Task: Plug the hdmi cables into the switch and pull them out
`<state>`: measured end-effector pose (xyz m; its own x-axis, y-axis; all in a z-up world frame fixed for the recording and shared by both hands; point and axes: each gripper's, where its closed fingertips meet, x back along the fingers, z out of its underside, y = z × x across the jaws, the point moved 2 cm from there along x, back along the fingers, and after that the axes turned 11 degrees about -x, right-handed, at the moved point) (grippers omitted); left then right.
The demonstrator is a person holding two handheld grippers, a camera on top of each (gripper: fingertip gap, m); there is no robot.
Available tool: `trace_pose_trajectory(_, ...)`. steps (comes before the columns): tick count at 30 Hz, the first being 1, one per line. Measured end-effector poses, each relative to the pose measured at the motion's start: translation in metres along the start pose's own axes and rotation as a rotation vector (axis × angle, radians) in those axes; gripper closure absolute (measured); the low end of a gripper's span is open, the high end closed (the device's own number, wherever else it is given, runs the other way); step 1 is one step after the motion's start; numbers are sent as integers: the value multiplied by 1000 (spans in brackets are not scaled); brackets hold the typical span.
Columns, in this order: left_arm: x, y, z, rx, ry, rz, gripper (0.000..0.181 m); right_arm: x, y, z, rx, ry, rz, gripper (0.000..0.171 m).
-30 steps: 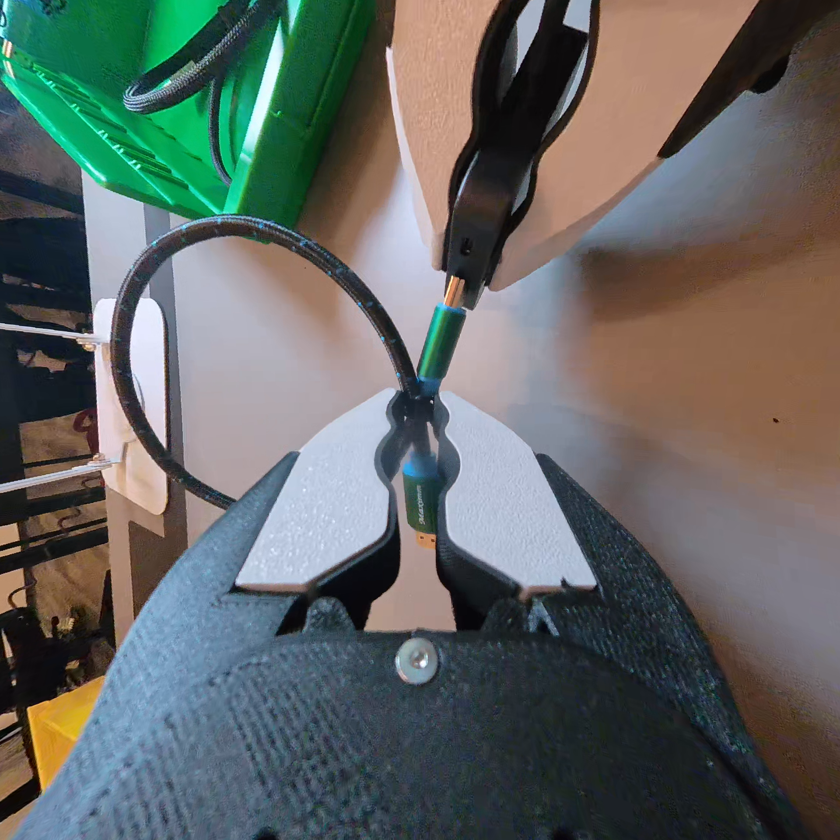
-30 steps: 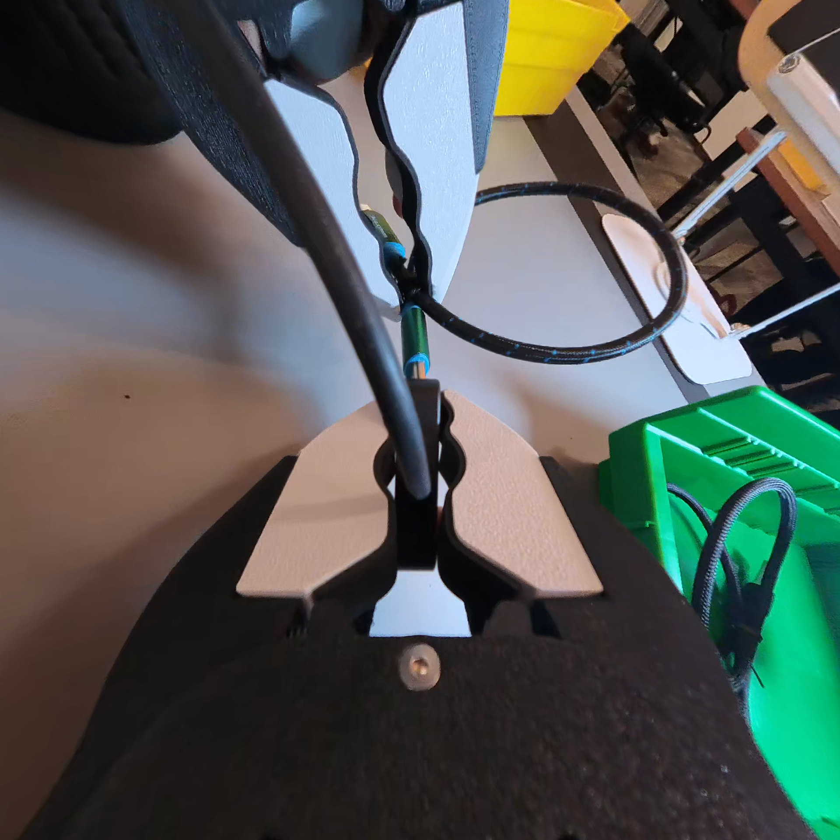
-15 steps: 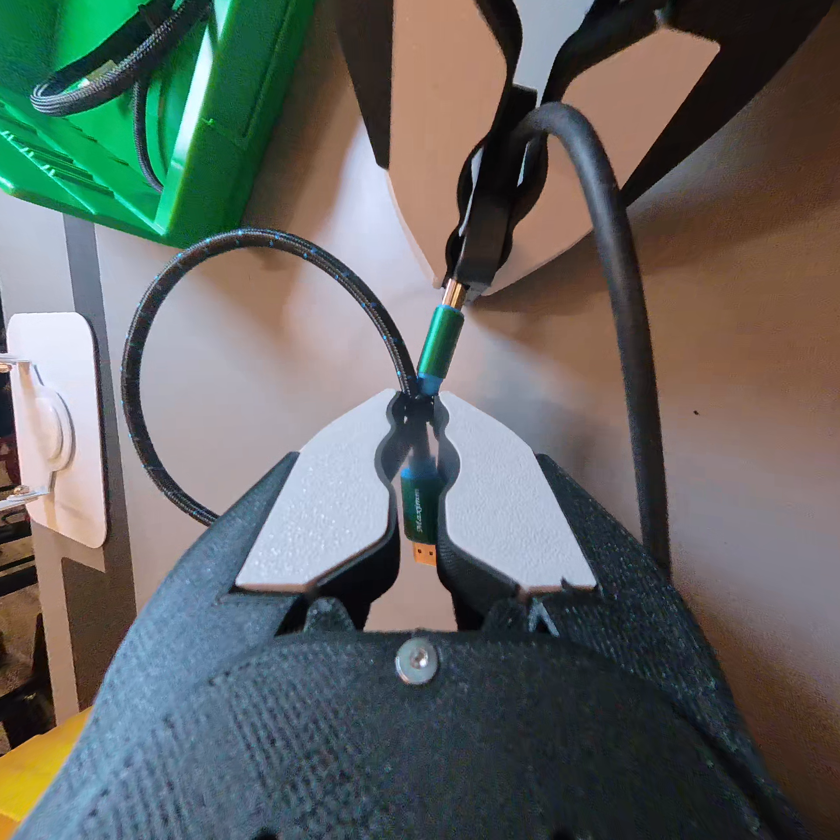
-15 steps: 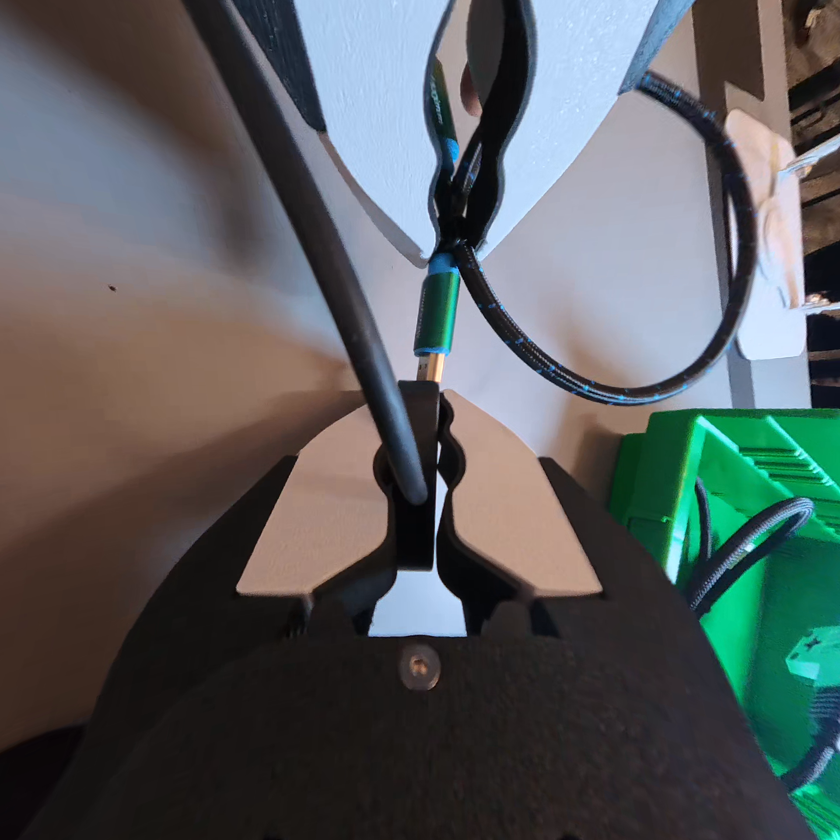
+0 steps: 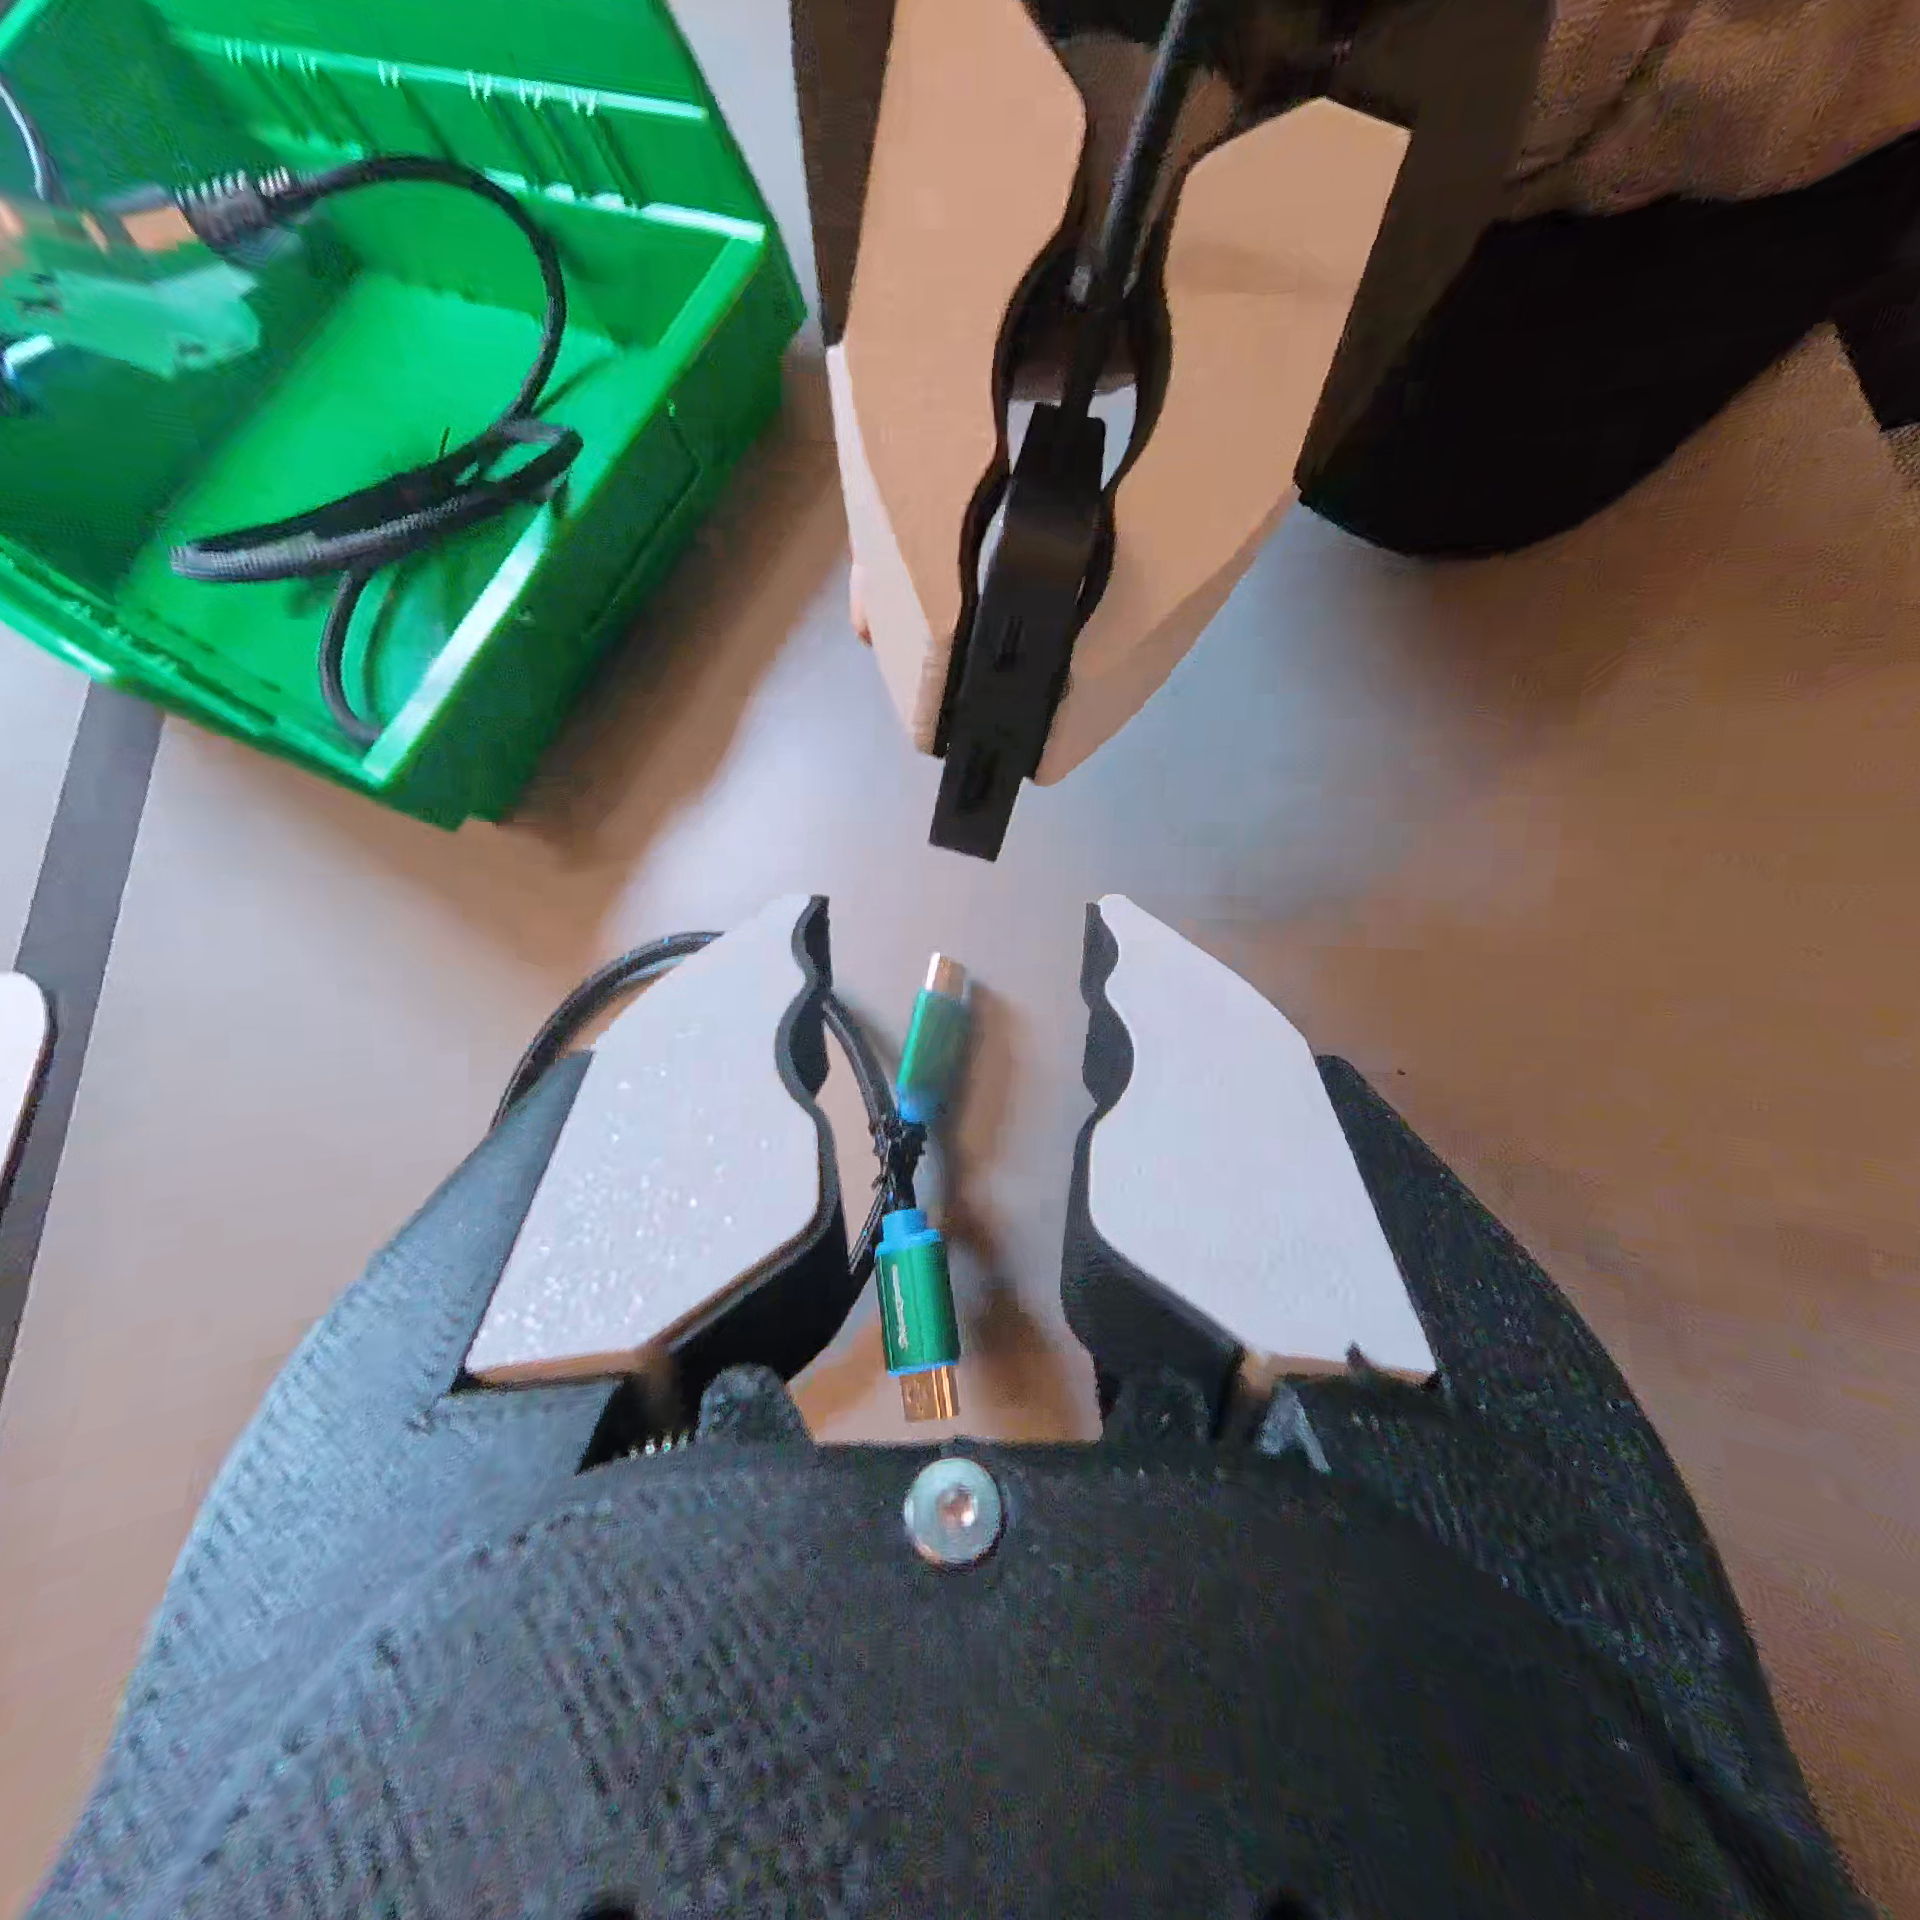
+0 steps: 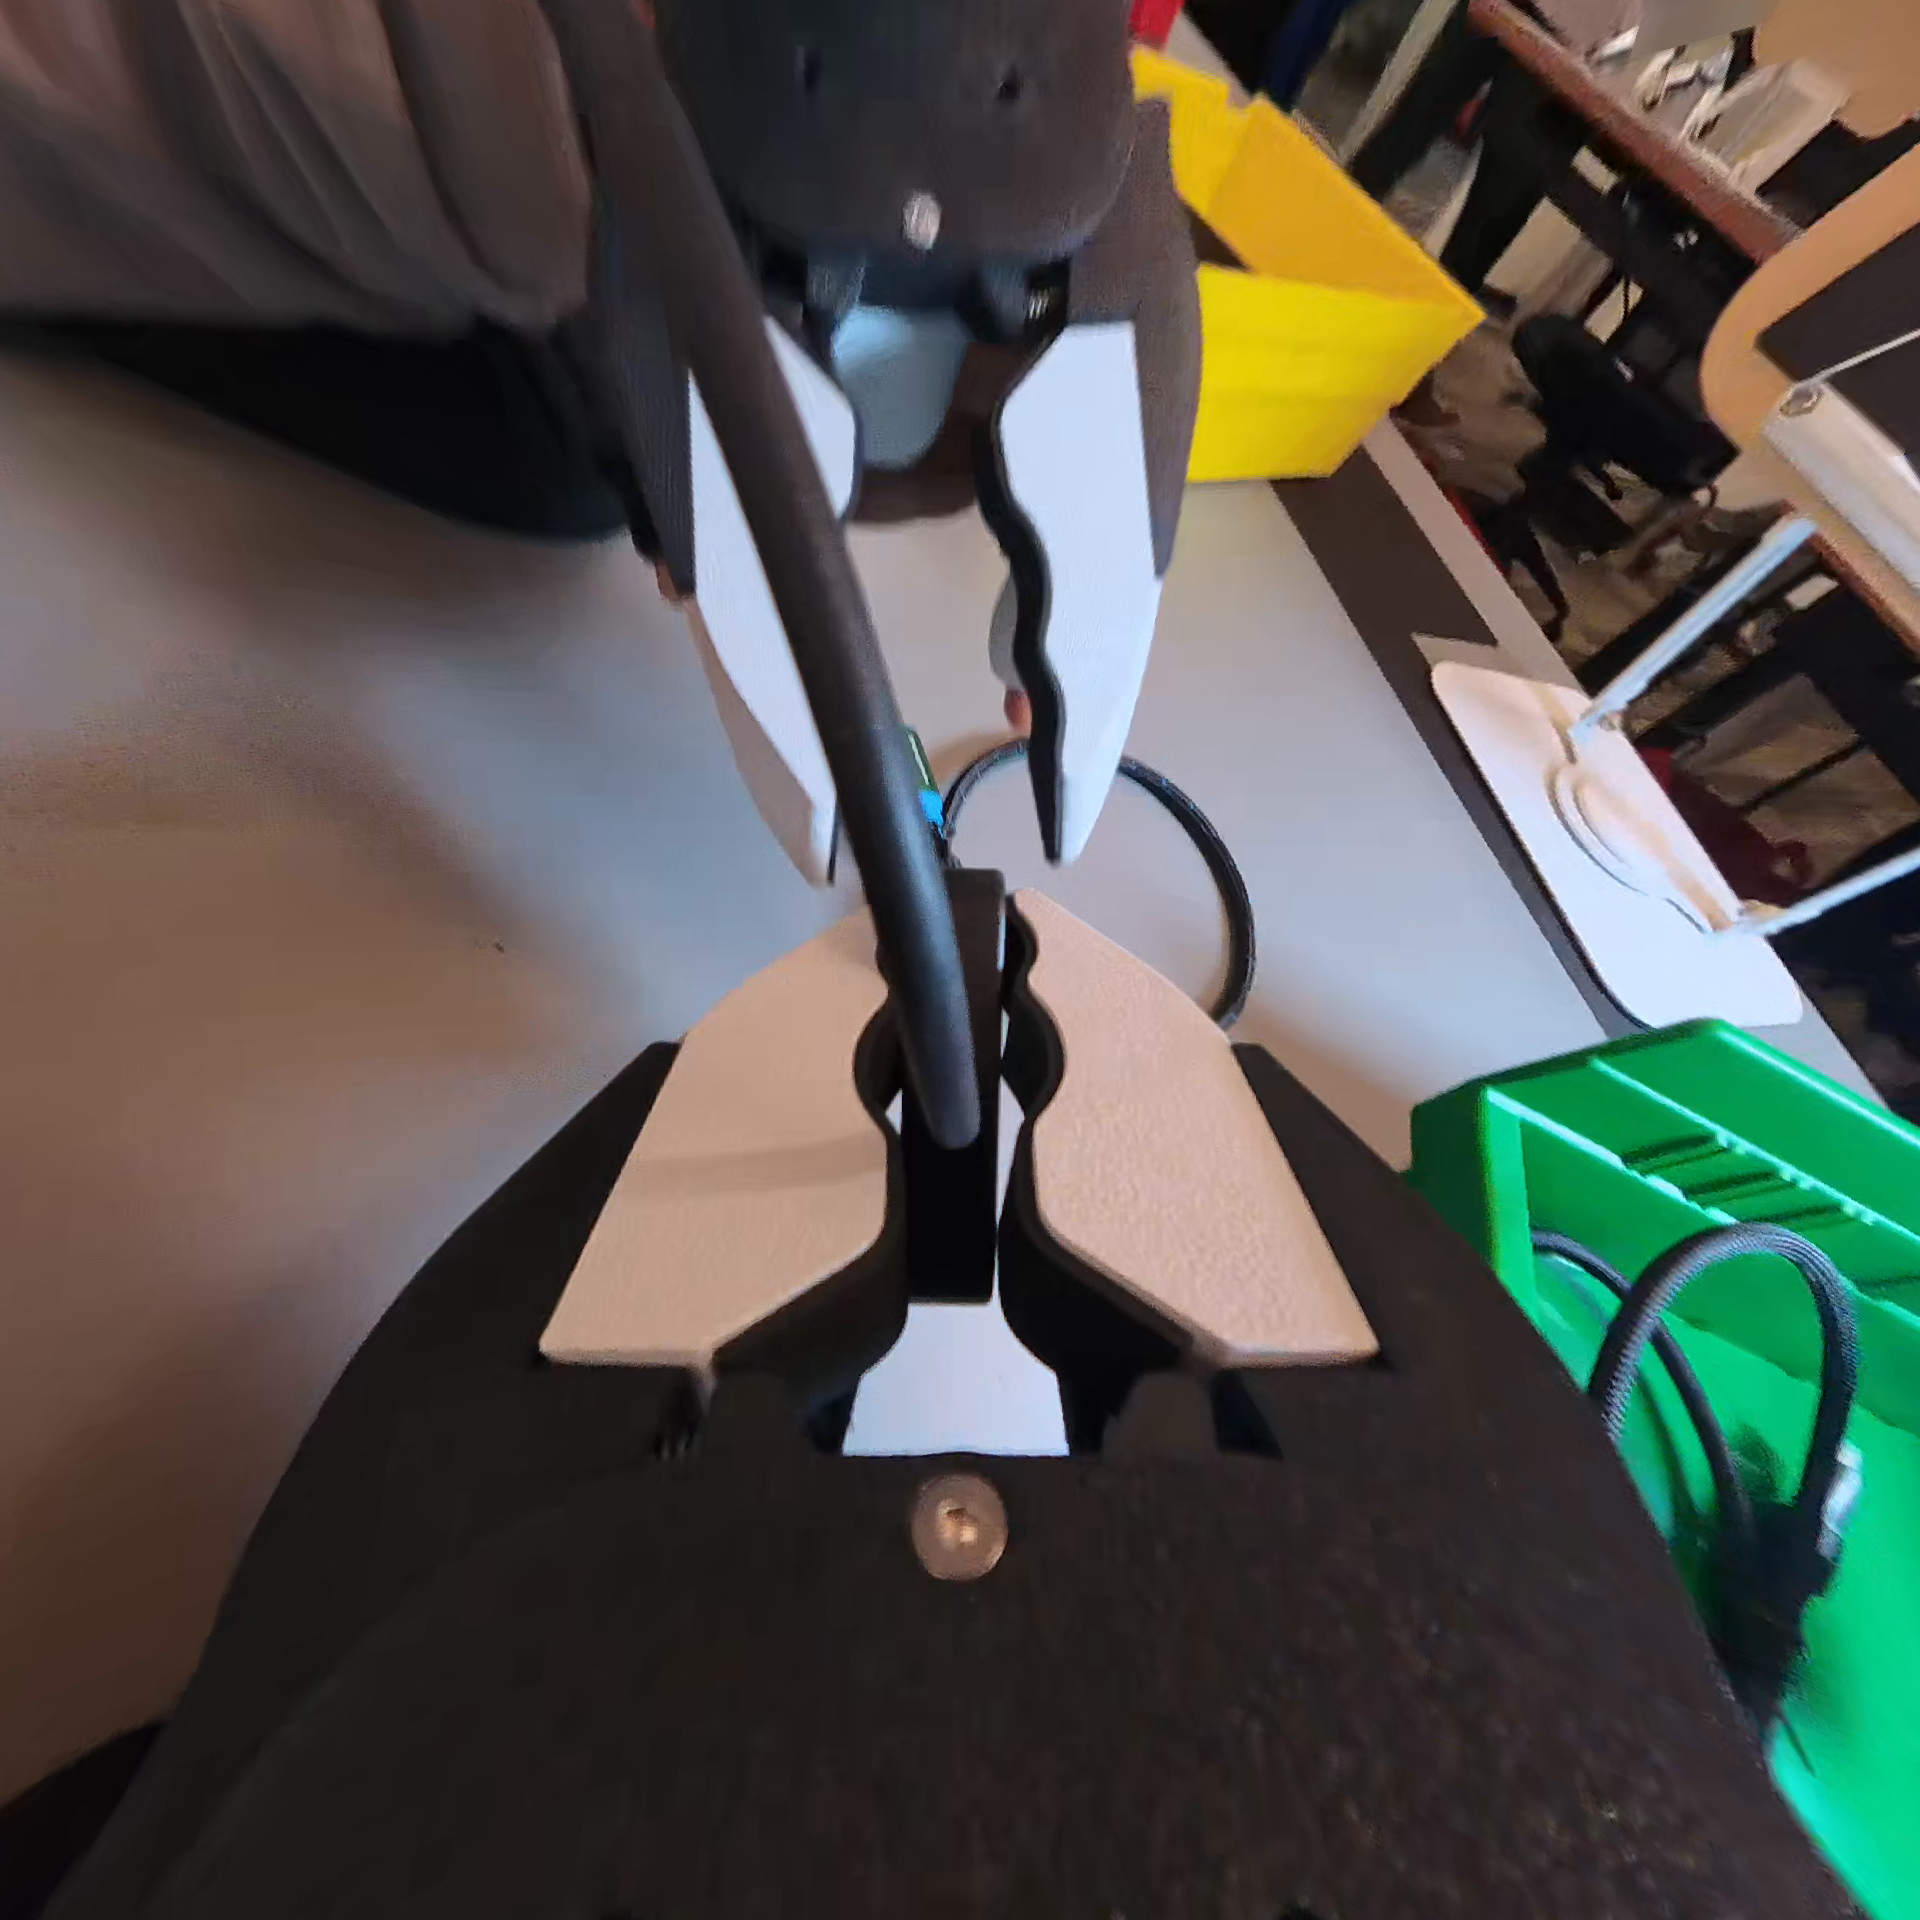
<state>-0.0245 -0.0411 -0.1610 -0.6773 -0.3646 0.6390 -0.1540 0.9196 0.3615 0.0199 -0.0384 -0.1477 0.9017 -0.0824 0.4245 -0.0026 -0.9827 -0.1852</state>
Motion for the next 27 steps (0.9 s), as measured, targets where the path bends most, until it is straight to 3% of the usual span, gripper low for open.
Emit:
trace_pose_trajectory(5,-5,-5,-19,-92,-131,-33,165,3,6,-14,-66,-89,-41,157)
trace_pose_trajectory(10,18,1,-43,-52,-389,-50,167,25,3,-46,-188,-332,-98,146)
trace_pose_trajectory(13,37,5,-52,-2,-568,-38,167,38,-1,-51,-203,-405,-112,138)
trace_pose_trajectory(15,39,7,-51,17,-603,-33,167,38,0,-51,-163,-412,-94,137)
trace_pose_trajectory(18,31,1,-49,15,-599,4,167,37,5,-53,-83,-408,-64,157)
trace_pose_trajectory(21,25,1,-46,46,-546,31,166,38,6,-49,-26,-352,-39,157)
trace_pose_trajectory(24,19,10,-17,77,-363,26,143,44,-4,-46,-22,-339,0,157)
trace_pose_trajectory(27,3,7,29,49,-89,43,137,54,-18,-42,-57,-359,30,157)
